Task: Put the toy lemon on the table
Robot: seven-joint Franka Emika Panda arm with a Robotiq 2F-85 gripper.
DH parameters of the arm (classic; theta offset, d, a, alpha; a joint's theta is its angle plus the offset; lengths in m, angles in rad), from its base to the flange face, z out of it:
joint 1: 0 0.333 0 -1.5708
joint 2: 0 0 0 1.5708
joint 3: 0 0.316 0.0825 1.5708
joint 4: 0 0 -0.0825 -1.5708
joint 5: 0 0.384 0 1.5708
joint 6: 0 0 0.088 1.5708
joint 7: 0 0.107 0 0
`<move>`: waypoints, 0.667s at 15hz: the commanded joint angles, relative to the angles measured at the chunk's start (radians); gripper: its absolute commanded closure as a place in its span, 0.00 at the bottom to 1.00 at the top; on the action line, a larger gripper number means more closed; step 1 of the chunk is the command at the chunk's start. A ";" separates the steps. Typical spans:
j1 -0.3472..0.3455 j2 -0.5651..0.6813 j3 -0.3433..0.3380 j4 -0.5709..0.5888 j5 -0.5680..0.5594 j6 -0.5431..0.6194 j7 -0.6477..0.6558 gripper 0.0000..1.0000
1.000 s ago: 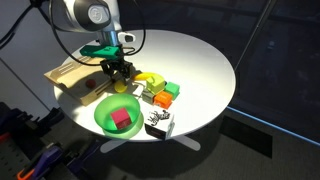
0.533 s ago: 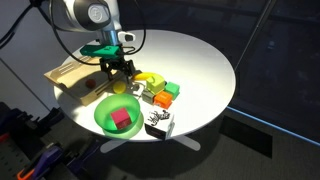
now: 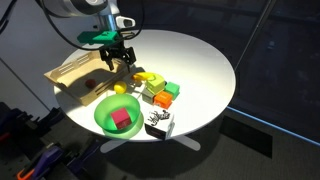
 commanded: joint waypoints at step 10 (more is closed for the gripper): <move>0.030 -0.145 0.069 -0.014 0.139 -0.225 0.161 0.00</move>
